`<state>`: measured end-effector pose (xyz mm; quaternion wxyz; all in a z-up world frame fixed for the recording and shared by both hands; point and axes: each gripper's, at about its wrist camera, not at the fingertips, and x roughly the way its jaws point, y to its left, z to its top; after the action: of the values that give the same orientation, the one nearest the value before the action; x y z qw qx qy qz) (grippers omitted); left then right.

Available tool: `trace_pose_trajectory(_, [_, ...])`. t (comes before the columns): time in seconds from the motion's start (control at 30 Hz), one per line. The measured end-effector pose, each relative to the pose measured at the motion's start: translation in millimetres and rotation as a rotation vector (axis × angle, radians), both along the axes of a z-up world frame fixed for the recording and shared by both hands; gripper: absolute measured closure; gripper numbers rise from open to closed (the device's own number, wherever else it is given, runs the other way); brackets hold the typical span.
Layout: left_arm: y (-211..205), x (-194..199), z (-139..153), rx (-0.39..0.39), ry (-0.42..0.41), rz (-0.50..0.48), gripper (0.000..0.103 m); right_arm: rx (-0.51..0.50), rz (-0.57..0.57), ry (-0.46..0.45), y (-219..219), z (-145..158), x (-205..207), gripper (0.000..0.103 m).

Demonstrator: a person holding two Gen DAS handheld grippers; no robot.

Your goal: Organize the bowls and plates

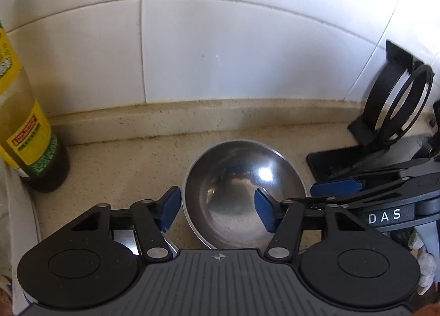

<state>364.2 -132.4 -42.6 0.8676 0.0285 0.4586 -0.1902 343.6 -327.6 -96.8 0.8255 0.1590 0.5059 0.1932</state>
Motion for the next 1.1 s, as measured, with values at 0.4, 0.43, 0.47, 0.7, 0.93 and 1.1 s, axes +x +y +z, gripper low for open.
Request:
trace_pose_trajectory(0.4, [-6.6,-2.6,-11.0,0.094,-0.037,-0.024,0.05,0.036,0.046,0.025,16.2,-10.5,3.6,0.06])
trace_pose_trajectory(0.43, [-6.8,-3.1,-12.1,0.099,-0.038,-0.025,0.051,0.038,0.048,0.028,17.5,-11.2,3.8,0.062])
trace_pose_trajectory(0.47, [-6.7,-3.2,-13.0,0.104,-0.039,-0.026,0.052,0.039,0.049,0.031,18.4,-12.1,4.4,0.062])
trace_pose_trajectory(0.7, [-6.4,-2.3,-15.5,0.108,-0.041,-0.029,0.054,0.062,0.041,0.039,21.0,-15.4,5.2,0.064])
trace_pose_trajectory(0.93, [-7.8,-2.7,-13.8,0.097,-0.038,-0.031,0.054,0.079,0.027,0.035,14.1,-15.7,2.5,0.064])
trace_pose_trajectory(1.1, [-6.3,-2.7,-5.3,0.078,-0.054,-0.027,0.052,0.096,0.019,0.012,9.0,-8.7,0.7,0.064])
